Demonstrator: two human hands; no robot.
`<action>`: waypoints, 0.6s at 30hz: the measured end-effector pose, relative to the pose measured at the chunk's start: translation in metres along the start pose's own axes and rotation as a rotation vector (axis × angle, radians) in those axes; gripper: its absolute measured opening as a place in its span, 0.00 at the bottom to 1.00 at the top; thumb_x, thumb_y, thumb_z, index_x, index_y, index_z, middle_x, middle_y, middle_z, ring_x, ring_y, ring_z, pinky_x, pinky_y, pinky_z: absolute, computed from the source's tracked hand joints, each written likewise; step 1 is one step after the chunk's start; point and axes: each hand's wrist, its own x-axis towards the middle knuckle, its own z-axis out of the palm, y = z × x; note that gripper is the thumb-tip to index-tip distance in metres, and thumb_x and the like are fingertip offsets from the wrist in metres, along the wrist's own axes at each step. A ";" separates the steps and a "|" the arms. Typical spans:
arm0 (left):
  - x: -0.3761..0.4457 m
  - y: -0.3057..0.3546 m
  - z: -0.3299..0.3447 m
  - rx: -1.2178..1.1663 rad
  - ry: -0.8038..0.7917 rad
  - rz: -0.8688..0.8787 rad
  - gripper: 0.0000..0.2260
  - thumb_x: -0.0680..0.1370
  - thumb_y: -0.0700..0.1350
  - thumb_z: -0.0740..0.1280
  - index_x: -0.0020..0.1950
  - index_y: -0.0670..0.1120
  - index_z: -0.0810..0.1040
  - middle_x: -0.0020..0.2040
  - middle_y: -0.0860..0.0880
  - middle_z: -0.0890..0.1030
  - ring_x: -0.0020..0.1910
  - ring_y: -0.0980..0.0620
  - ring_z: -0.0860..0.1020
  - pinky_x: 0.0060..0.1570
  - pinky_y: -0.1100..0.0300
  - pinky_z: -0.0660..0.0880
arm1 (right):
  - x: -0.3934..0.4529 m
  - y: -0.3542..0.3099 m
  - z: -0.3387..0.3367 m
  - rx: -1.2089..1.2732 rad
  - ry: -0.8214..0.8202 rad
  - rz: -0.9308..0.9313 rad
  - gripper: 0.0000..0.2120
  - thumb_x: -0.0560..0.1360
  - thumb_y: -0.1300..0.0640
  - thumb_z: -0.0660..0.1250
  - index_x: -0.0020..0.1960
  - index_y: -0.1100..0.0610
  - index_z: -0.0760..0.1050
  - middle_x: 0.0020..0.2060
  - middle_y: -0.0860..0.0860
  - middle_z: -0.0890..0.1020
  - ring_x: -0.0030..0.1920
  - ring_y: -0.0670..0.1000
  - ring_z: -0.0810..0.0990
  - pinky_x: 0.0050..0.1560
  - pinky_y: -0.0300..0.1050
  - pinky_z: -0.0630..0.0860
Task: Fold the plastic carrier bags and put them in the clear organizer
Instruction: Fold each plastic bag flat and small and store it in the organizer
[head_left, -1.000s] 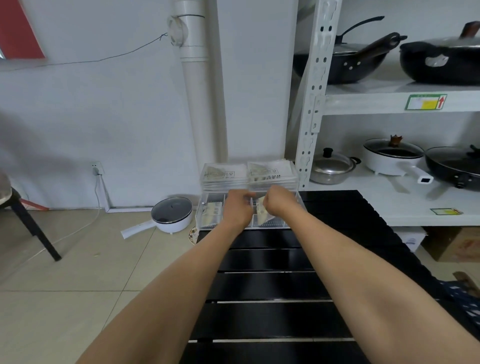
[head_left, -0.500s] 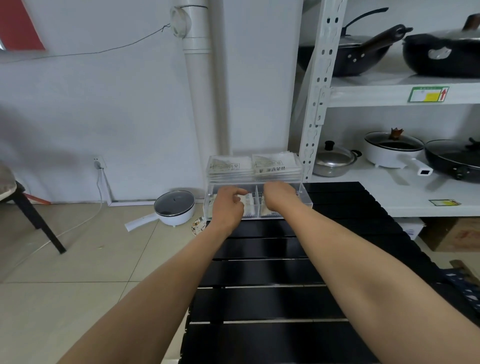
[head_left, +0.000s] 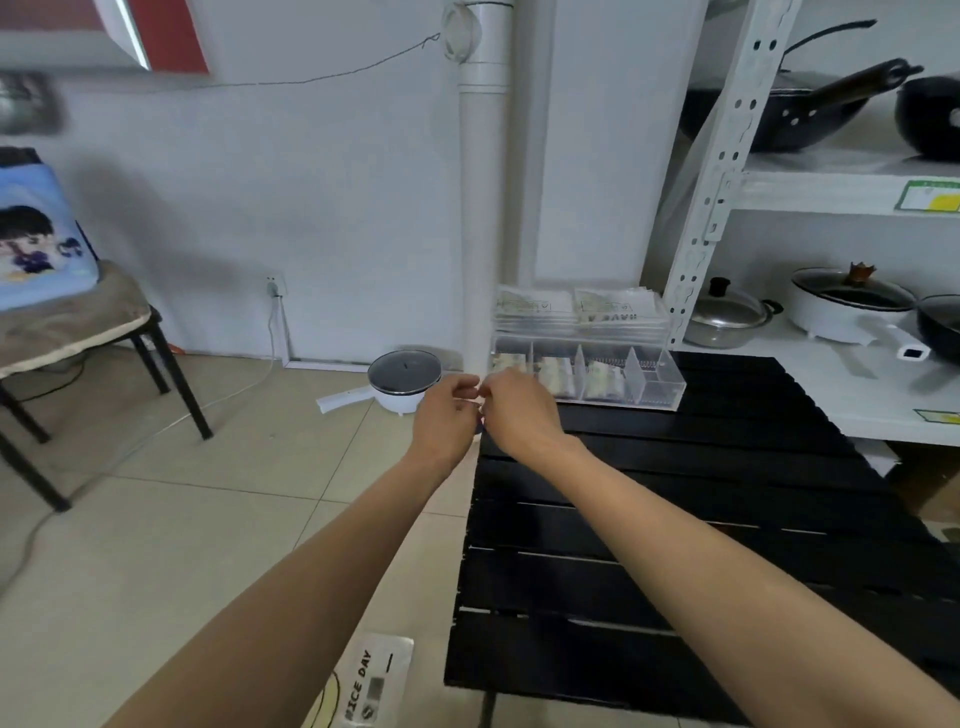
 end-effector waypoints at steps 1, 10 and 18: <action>-0.006 -0.005 -0.012 -0.001 0.011 -0.015 0.17 0.75 0.31 0.60 0.61 0.42 0.77 0.55 0.47 0.81 0.50 0.53 0.78 0.43 0.69 0.73 | -0.007 -0.011 0.006 0.015 -0.009 -0.009 0.13 0.75 0.65 0.61 0.55 0.56 0.80 0.51 0.55 0.81 0.52 0.58 0.80 0.42 0.46 0.73; -0.061 -0.070 -0.110 0.149 0.102 -0.190 0.15 0.75 0.33 0.59 0.57 0.42 0.79 0.53 0.45 0.81 0.52 0.47 0.79 0.57 0.52 0.75 | -0.047 -0.101 0.080 0.044 -0.230 -0.090 0.15 0.78 0.61 0.59 0.63 0.55 0.76 0.58 0.54 0.80 0.58 0.57 0.78 0.49 0.46 0.73; -0.096 -0.173 -0.174 0.291 0.080 -0.531 0.10 0.76 0.40 0.62 0.55 0.43 0.78 0.51 0.42 0.81 0.50 0.44 0.80 0.49 0.54 0.76 | -0.065 -0.142 0.167 0.011 -0.561 -0.153 0.13 0.77 0.63 0.57 0.58 0.59 0.75 0.53 0.56 0.79 0.49 0.58 0.78 0.47 0.45 0.75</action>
